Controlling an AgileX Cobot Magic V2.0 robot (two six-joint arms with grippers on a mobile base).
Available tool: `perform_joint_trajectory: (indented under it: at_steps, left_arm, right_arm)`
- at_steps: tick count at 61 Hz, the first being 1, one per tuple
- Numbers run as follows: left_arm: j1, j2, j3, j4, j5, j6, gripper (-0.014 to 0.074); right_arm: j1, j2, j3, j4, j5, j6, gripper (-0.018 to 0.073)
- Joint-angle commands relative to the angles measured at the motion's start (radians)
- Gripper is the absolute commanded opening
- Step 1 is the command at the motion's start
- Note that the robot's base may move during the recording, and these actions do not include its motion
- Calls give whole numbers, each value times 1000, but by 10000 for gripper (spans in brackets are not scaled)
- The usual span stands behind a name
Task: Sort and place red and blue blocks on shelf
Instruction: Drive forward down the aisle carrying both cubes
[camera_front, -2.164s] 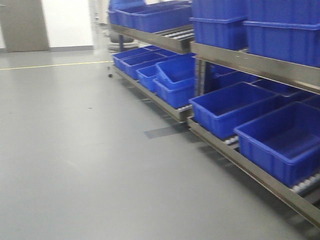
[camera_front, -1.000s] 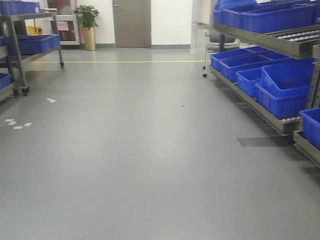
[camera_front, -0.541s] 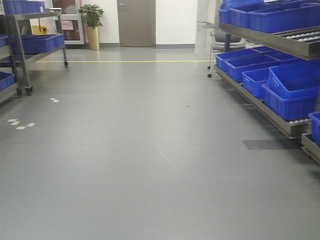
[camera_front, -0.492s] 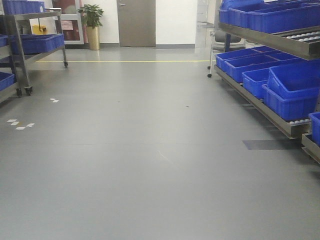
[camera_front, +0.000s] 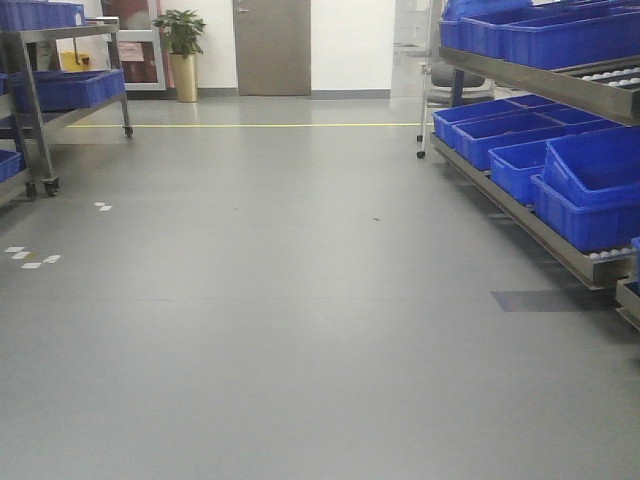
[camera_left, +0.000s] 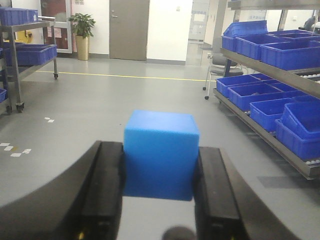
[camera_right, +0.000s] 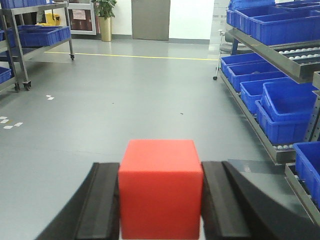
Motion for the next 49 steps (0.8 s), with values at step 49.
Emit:
perform_joint_trajectory:
  at_steps: [49]
  left_arm:
    - [-6,8,-26,0,-101,0,122]
  right_arm:
    - [-5,10,-28,0,-81,-1,78]
